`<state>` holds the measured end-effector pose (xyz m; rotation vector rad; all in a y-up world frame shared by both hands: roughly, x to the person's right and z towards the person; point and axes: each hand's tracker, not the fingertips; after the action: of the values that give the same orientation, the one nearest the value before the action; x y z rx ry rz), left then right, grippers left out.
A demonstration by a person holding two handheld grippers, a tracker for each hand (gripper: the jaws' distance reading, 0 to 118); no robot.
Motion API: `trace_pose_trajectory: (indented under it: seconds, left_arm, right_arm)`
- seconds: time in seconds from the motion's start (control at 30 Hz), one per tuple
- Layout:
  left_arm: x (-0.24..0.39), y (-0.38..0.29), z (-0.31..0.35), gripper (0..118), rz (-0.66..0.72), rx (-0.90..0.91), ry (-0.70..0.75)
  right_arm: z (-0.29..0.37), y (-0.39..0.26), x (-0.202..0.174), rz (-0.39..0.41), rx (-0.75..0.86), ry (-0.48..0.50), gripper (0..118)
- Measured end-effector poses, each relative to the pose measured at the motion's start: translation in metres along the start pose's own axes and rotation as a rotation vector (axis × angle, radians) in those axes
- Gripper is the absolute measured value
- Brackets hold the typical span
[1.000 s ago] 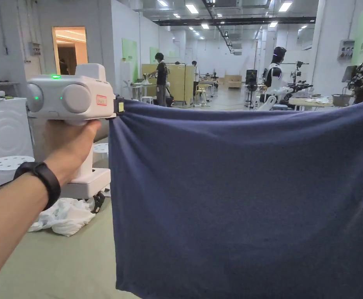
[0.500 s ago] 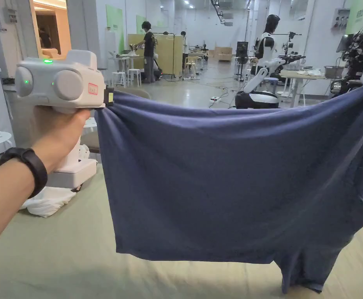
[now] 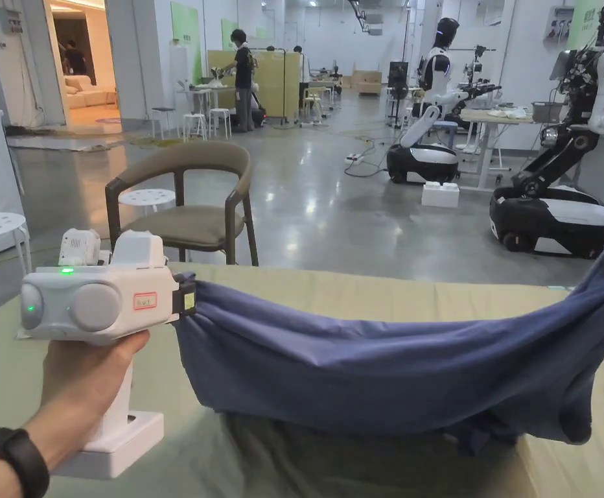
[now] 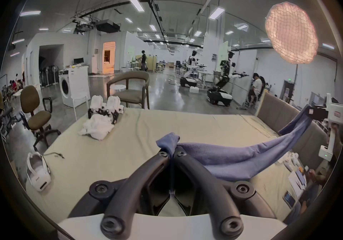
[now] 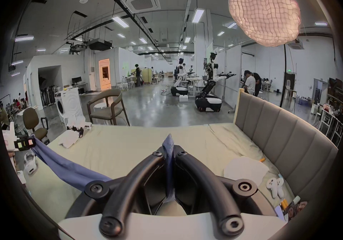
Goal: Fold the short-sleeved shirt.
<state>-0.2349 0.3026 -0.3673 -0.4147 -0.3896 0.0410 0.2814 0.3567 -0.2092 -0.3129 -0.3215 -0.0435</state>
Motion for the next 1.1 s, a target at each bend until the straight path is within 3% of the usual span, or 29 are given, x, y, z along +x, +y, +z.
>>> trace_pose_trajectory:
  seconds: [0.17, 0.23, 0.43, 0.5, 0.67, 0.83, 0.9, 0.93, 0.97, 1.0, 1.07, 1.1]
  left_arm:
    - [-0.010, -0.076, 0.051, 0, 0.078, -0.018, -0.090]
    - [-0.015, -0.111, 0.071, 0, 0.125, -0.003, -0.072]
    - [-0.028, -0.226, 0.111, 0, 0.171, -0.122, -0.012]
    - [-0.033, -0.259, 0.118, 0, 0.174, -0.167, -0.001]
    - [-0.040, -0.313, 0.125, 0, 0.247, -0.253, 0.028]
    - [-0.041, -0.339, 0.118, 0, 0.201, -0.322, 0.022]
    - [-0.044, -0.344, 0.116, 12, 0.192, -0.329, 0.020]
    - [-0.043, -0.345, 0.118, 19, 0.194, -0.334, 0.027]
    - [-0.046, -0.346, 0.119, 32, 0.197, -0.340, 0.041]
    - [-0.049, -0.346, 0.121, 47, 0.208, -0.340, 0.058]
    - [-0.053, -0.341, 0.131, 79, 0.215, -0.315, 0.110]
    - [-0.053, -0.337, 0.140, 81, 0.215, -0.280, 0.135]
  right_arm:
    - [0.066, -0.080, 0.023, -0.063, -0.057, 0.033, 2]
    - [0.086, -0.115, 0.030, -0.139, -0.074, 0.031, 2]
    - [0.132, -0.220, 0.041, -0.153, -0.231, 0.027, 2]
    - [0.144, -0.252, 0.043, -0.222, -0.259, 0.019, 2]
    - [0.158, -0.313, 0.045, -0.311, -0.351, -0.016, 2]
    - [0.166, -0.350, 0.046, -0.364, -0.398, -0.045, 3]
    - [0.168, -0.359, 0.047, -0.385, -0.410, -0.057, 12]
    - [0.169, -0.362, 0.047, -0.379, -0.419, -0.067, 26]
    - [0.170, -0.365, 0.048, -0.368, -0.428, -0.078, 49]
    - [0.172, -0.369, 0.051, -0.360, -0.429, -0.083, 61]
    - [0.179, -0.368, 0.054, -0.361, -0.413, -0.093, 64]
    - [0.185, -0.365, 0.055, -0.370, -0.393, -0.100, 64]
